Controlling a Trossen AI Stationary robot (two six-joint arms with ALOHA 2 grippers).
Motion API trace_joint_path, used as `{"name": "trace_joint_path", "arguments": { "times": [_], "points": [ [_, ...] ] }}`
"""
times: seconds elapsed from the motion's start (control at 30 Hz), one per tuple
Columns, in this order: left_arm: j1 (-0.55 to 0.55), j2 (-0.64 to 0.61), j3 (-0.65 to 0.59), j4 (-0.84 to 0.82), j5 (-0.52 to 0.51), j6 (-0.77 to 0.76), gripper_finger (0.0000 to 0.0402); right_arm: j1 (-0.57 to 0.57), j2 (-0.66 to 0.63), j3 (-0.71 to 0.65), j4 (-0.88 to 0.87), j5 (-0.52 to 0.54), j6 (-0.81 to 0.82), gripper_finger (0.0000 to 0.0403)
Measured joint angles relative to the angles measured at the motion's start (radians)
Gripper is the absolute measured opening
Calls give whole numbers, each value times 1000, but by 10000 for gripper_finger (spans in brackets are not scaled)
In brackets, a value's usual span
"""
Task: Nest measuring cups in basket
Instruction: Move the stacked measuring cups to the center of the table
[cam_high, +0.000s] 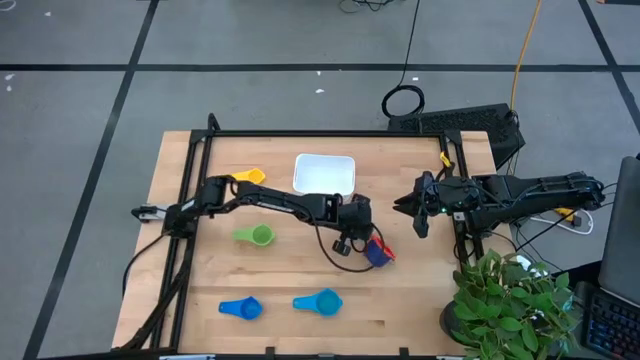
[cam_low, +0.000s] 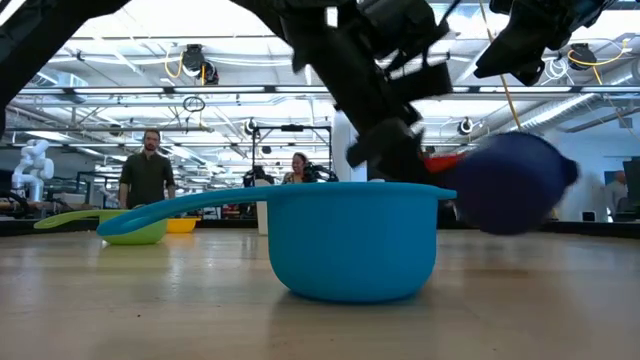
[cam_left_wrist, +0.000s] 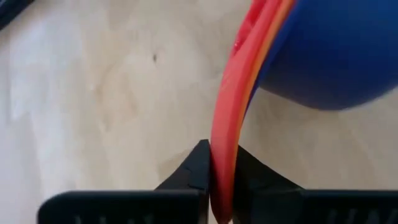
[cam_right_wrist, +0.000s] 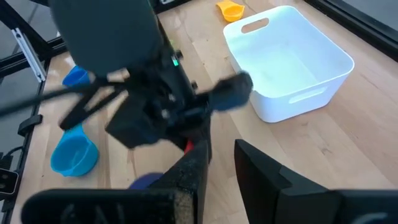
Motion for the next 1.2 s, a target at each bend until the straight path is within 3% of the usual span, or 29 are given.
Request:
{"name": "trace_joint_path", "arguments": {
  "times": [0.3,0.63,0.97,1.2],
  "points": [
    [-67,-31,0,-170,-352,-60,23,0,0,0,0,0,2,73],
    [-175,-34,-101,-287,-768,-307,23,0,0,-22,17,-2,-3,73],
    [-271,-36,-242,-477,-932,-636,23,0,-2,-147,121,-4,-4,73],
    [-335,-96,-307,-547,-898,-748,23,0,-2,-182,174,-8,-4,73]
  ]
}}
